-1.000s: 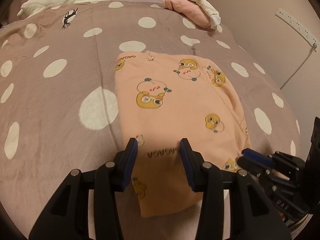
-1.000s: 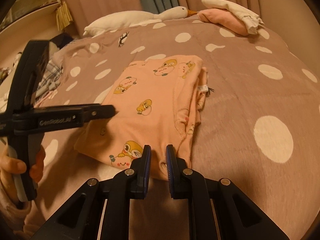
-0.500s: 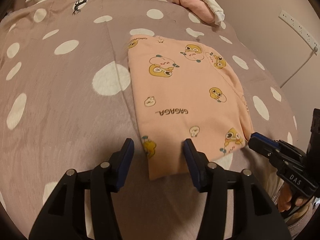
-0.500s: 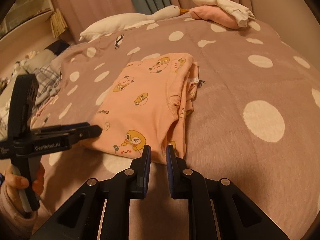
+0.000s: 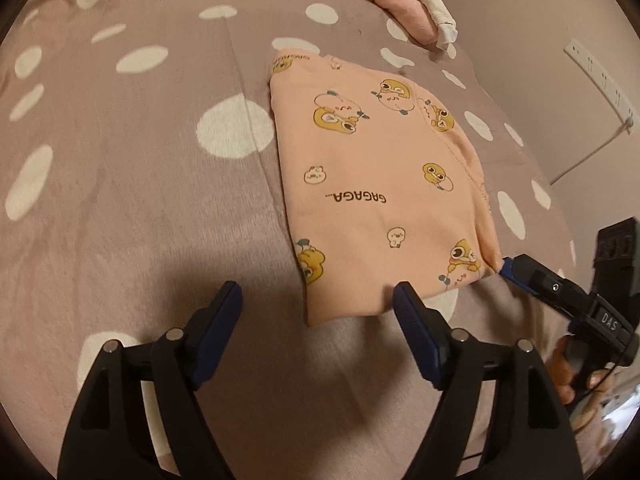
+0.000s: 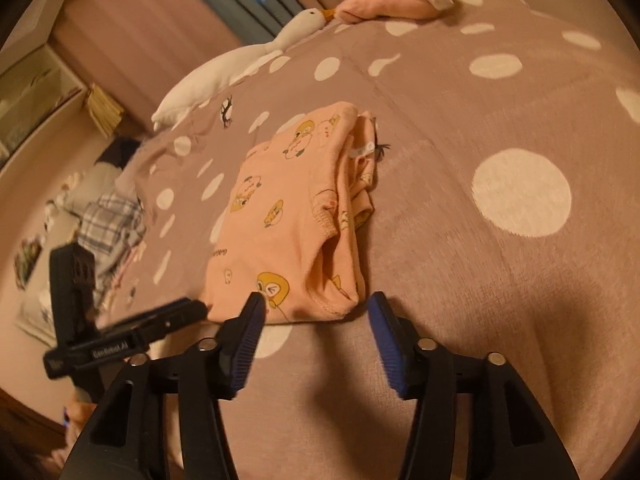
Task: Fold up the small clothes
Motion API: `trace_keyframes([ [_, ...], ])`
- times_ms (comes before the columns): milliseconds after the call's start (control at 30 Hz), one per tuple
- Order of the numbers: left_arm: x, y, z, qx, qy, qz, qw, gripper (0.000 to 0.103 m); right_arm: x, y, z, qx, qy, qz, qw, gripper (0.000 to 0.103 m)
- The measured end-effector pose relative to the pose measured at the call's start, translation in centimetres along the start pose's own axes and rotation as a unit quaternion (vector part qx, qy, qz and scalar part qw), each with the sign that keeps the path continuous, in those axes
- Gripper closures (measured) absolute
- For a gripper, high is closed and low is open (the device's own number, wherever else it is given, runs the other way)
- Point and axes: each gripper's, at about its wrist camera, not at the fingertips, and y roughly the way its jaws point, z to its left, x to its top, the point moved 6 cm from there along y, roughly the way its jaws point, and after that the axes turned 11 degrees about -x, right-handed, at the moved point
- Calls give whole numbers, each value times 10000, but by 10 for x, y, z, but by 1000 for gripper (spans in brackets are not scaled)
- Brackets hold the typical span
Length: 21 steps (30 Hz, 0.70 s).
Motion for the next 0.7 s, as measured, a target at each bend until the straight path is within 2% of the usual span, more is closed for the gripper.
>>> trace_keyframes([
  [233, 4, -1, 1, -272, -245, -6, 9993, 25, 5, 9, -5, 299, 414, 133, 9986, 38],
  [500, 11, 2, 3, -492, -355, -7, 9982, 25, 15, 16, -4, 317, 462, 176, 9983, 38],
  [700, 22, 6, 5, -1107, -575, -2, 9922, 25, 23, 25, -4, 336, 484, 225, 9980, 38],
])
